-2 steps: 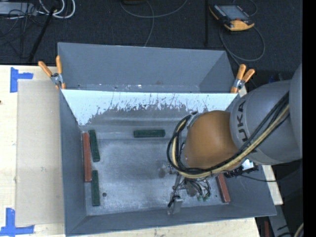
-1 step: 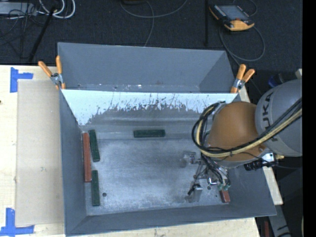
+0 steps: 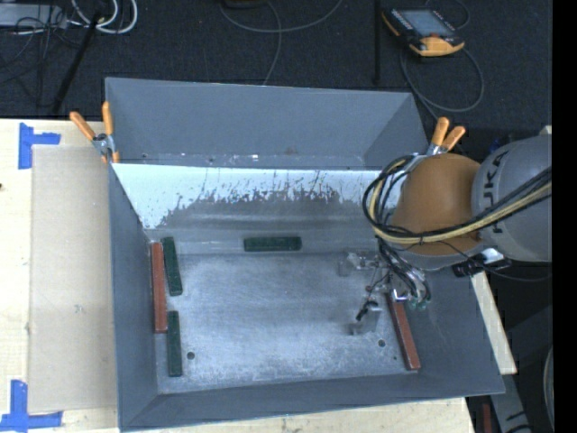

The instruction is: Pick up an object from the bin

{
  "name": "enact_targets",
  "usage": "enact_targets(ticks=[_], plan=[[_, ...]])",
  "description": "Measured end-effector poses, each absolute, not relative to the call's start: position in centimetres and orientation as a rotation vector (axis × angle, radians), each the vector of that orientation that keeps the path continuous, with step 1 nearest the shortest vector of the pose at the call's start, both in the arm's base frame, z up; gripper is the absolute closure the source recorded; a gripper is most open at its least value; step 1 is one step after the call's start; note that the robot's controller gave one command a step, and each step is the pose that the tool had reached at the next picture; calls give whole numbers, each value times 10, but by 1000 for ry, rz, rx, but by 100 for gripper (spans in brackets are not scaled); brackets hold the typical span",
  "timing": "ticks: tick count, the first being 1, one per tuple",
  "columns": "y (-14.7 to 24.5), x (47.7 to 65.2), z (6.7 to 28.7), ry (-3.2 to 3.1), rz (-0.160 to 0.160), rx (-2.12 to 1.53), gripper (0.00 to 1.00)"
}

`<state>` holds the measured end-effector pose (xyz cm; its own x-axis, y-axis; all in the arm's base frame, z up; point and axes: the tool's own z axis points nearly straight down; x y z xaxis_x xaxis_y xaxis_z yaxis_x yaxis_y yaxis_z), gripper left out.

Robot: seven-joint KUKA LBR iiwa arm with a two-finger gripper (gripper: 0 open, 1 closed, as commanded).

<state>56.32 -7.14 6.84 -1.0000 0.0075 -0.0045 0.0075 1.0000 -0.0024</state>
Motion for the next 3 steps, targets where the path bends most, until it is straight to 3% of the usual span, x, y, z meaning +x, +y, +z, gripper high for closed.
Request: enact_targets(ticks=[1,2,3], plan=[[-148,565,87,3077,-4,621,0],[-154,503,69,3127,1,346,0],[-155,504,69,3124,2,352,100]])
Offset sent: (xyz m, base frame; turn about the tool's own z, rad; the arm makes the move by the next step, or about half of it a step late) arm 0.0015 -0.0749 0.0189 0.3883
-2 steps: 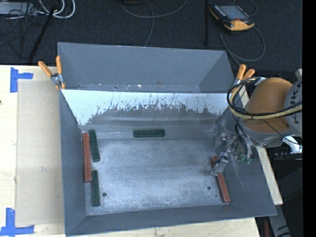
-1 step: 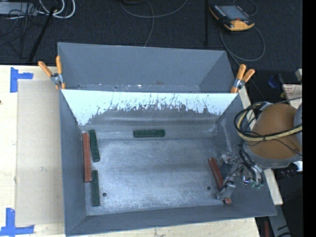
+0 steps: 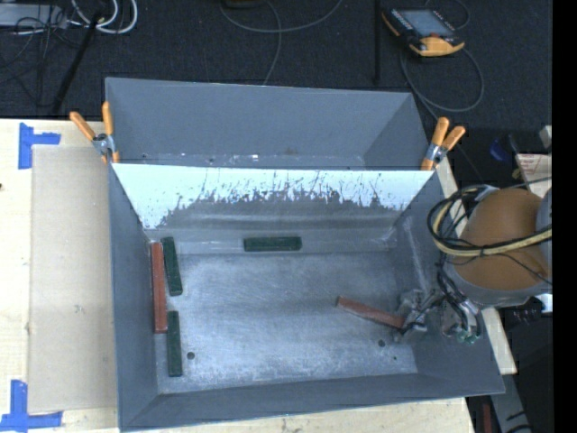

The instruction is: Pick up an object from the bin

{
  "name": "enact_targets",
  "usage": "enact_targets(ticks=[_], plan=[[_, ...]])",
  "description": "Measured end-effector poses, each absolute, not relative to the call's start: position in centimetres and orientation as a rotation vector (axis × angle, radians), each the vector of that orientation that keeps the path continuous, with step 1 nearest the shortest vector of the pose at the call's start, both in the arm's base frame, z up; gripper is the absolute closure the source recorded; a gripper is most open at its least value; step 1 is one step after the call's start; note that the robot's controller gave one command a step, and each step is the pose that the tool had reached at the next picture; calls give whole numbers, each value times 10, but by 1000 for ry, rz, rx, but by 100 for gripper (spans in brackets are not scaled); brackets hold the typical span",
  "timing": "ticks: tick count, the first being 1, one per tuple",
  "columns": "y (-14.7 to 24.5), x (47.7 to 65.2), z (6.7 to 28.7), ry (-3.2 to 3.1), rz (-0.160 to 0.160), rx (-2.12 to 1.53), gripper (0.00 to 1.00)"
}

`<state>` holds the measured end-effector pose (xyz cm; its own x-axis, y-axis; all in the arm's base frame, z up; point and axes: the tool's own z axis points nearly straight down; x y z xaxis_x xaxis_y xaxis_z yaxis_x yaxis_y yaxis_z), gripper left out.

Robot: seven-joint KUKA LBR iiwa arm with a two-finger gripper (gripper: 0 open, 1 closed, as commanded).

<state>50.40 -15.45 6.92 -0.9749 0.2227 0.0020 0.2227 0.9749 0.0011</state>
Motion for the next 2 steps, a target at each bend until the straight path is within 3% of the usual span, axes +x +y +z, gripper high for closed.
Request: enact_targets(ticks=[1,2], plan=[[-120,517,114,-3094,-2,-562,100],[-122,538,178,-3146,1,-56,100]])
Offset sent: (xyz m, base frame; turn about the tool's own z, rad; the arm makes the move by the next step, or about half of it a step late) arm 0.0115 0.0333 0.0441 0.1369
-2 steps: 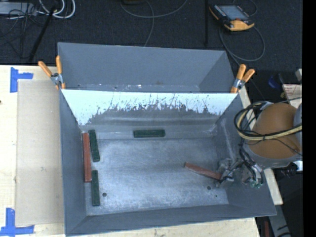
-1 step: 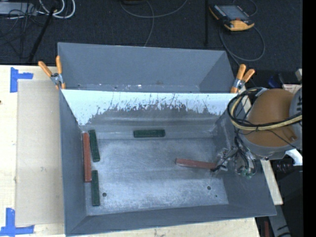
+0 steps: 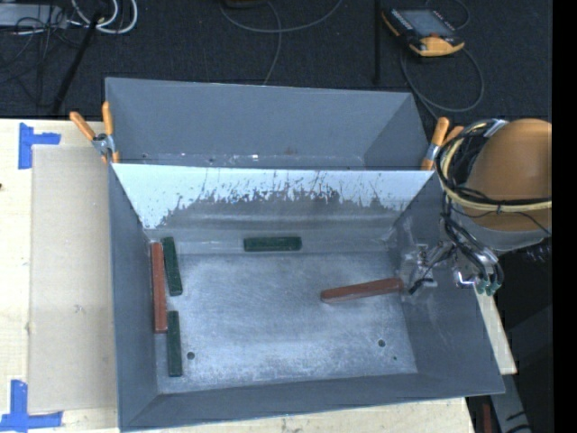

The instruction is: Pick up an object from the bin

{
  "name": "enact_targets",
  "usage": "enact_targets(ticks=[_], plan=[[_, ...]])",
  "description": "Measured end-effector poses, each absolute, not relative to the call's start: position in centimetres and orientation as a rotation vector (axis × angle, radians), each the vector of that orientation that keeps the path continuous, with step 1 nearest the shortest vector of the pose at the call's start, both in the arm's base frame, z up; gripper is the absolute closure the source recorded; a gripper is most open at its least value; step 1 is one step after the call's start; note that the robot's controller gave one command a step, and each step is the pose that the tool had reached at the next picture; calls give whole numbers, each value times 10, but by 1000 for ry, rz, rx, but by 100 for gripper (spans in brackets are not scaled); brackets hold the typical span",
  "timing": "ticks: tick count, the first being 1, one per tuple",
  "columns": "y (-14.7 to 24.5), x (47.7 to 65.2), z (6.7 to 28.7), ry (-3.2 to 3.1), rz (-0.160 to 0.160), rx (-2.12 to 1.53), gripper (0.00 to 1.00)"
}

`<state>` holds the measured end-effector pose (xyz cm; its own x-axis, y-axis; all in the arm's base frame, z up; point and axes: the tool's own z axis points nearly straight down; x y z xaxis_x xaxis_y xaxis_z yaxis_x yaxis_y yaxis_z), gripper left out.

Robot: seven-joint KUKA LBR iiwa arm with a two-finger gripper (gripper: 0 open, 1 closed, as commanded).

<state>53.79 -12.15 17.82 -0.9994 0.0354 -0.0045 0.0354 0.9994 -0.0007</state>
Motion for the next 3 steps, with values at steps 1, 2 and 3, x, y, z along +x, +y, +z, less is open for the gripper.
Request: enact_targets(ticks=[1,2,3], plan=[[-118,542,229,3136,-1,-34,100],[-119,541,226,3140,1,-26,0],[-103,511,87,3144,6,-207,0]])
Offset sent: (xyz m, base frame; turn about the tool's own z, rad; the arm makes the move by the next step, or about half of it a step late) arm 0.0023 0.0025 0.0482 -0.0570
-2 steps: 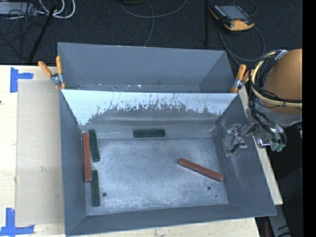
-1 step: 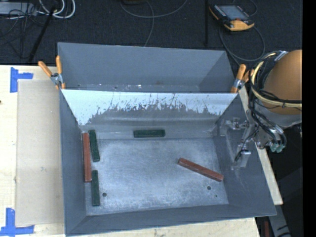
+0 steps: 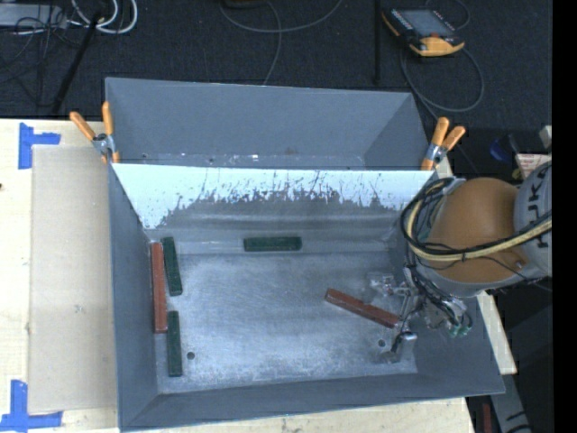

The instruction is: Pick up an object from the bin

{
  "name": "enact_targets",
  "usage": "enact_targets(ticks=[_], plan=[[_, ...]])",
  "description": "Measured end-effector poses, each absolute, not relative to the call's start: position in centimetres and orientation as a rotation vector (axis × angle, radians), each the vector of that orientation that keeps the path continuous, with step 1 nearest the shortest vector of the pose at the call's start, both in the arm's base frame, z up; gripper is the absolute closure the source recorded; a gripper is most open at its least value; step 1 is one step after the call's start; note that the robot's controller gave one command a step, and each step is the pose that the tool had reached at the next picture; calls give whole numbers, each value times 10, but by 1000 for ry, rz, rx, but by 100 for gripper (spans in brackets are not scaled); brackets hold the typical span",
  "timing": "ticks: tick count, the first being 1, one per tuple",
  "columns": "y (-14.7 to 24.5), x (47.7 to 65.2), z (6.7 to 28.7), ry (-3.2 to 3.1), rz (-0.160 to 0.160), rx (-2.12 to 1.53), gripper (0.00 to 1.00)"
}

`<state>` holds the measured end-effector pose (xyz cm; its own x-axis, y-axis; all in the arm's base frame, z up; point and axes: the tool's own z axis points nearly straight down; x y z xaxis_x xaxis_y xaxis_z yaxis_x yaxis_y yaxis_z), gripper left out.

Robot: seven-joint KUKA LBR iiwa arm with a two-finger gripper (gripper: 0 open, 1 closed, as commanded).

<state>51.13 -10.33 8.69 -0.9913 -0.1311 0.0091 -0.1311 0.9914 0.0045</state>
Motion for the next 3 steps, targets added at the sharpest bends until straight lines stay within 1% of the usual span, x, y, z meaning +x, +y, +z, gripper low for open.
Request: enact_targets(ticks=[1,2,3], plan=[[-115,556,69,-3142,-1,-83,0],[-115,556,70,-3142,-2,-85,100],[-121,590,207,-3116,3,457,100]])
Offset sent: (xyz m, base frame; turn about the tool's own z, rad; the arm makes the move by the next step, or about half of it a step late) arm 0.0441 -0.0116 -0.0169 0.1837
